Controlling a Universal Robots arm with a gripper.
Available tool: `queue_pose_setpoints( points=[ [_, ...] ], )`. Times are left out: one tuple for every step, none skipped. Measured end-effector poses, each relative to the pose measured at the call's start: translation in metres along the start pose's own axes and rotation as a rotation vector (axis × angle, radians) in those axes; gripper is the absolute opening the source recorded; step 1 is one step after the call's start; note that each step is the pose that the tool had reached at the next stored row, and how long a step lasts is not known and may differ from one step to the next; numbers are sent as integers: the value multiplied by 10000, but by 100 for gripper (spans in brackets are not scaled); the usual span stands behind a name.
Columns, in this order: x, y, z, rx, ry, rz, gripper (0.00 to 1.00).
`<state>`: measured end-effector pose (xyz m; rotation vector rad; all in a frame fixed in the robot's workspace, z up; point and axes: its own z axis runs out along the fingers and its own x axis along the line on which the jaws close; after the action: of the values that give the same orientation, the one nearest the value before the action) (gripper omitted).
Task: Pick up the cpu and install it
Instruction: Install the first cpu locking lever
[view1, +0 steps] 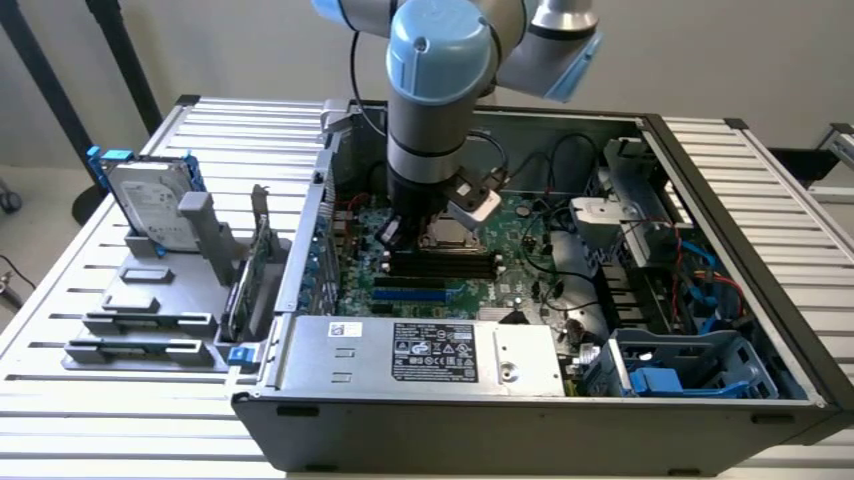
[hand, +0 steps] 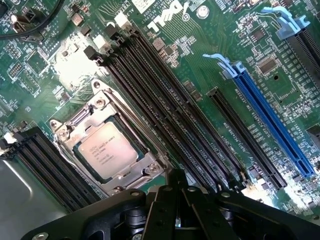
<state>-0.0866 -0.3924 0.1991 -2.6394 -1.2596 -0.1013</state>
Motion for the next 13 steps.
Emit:
queue_pose_setpoints(
  points=[
    [5,-7,-24,5,5,-4,11],
    [12,-16,-62,7,1,-8,11],
    [20,-27,-102,9,-5,-12,11],
    [32,-39,-137,14,-8,-20,11],
    [49,-53,-163,24,-13,-32,11],
    [69,-70,-184,37,-25,-44,11],
    [91,-89,-197,48,-39,-61,11],
    [114,-108,-208,56,-49,-84,11],
    [137,-127,-218,64,-58,-109,11],
    [160,-146,-227,71,-71,-141,11],
    [182,-164,-232,76,-81,-175,11],
    [201,-180,-238,83,-93,-213,11],
    [219,-195,-243,90,-105,-258,11]
  ],
)
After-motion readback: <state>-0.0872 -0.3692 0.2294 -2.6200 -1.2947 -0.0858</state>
